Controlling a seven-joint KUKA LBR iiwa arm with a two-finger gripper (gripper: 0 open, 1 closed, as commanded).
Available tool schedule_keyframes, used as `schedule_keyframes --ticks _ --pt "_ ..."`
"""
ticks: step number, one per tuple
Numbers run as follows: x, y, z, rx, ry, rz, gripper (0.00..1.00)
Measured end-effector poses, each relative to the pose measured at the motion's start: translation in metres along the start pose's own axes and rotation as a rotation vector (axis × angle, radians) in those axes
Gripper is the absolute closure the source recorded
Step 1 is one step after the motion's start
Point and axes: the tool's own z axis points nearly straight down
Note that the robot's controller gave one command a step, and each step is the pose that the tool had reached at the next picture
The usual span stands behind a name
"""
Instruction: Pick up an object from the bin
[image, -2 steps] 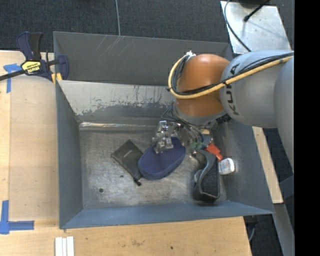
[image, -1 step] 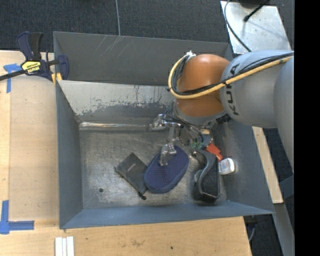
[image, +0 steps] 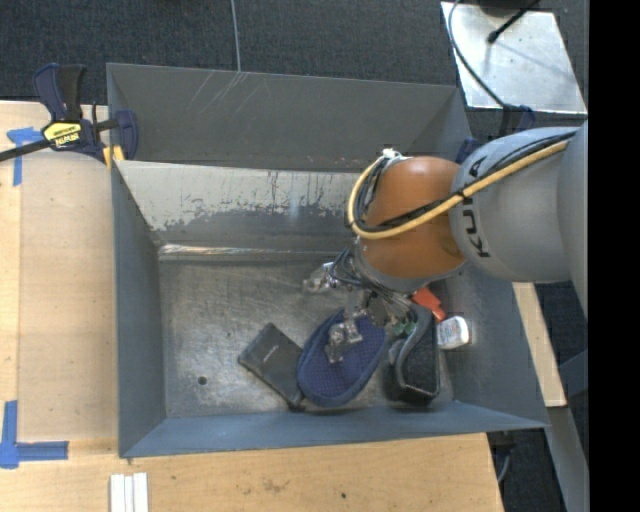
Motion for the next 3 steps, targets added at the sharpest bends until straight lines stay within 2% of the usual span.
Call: schedule_keyframes --ticks 1,2,3 --pt "0.005 0.0 -0.001 -0.001 0.029 -0.003 1.0" --pt "-0.013 0.016 -0.141 -0.001 0.012 -0.268 1.0" --pt "-0.011 0.015 -0.137 -0.003 0.02 -0.265 0.0"
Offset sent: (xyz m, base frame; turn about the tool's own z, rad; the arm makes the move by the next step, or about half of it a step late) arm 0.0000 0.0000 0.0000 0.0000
